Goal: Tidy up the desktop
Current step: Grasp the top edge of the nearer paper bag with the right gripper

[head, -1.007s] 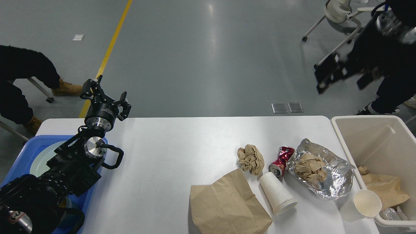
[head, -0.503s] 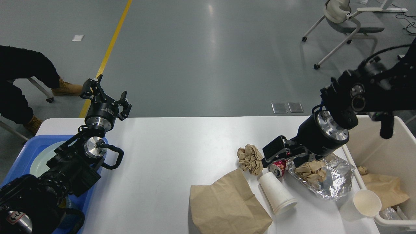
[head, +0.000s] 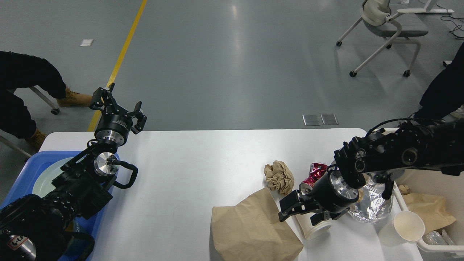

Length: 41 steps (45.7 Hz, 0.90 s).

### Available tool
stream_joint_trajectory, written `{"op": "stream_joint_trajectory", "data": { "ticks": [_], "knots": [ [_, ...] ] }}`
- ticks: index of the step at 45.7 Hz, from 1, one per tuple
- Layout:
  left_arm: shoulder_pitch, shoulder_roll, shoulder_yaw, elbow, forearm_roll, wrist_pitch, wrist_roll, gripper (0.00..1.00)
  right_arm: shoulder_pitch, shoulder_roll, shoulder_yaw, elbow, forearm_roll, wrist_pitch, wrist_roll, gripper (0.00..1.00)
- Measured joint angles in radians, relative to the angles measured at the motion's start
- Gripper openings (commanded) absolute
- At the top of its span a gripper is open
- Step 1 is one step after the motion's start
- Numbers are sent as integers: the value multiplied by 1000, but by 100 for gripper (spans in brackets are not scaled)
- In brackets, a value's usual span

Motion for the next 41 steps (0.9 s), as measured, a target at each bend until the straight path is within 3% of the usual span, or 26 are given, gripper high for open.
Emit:
{"op": "stream_joint_trajectory", "data": {
  "ticks": [27,29,32,33,36,41],
  "knots": [
    [0,0,0,0,0,0,0,96,-226,41,89,-190,-2,-8,0,99],
    [0,0,0,0,0,0,0,96,-238,42,89,-202,-2,-8,0,90],
    [0,0,0,0,0,0,0,96,-258,43,88,-214,-2,-8,0,67],
    [0,0,0,0,0,0,0,96,-263,44,88,-217,-3,-8,0,41],
    [0,0,0,0,0,0,0,96,-277,46,85,-225,-10,-5,0,2],
    [0,0,0,0,0,0,0,96,-280,61,83,-222,-13,22,0,0]
  ]
}}
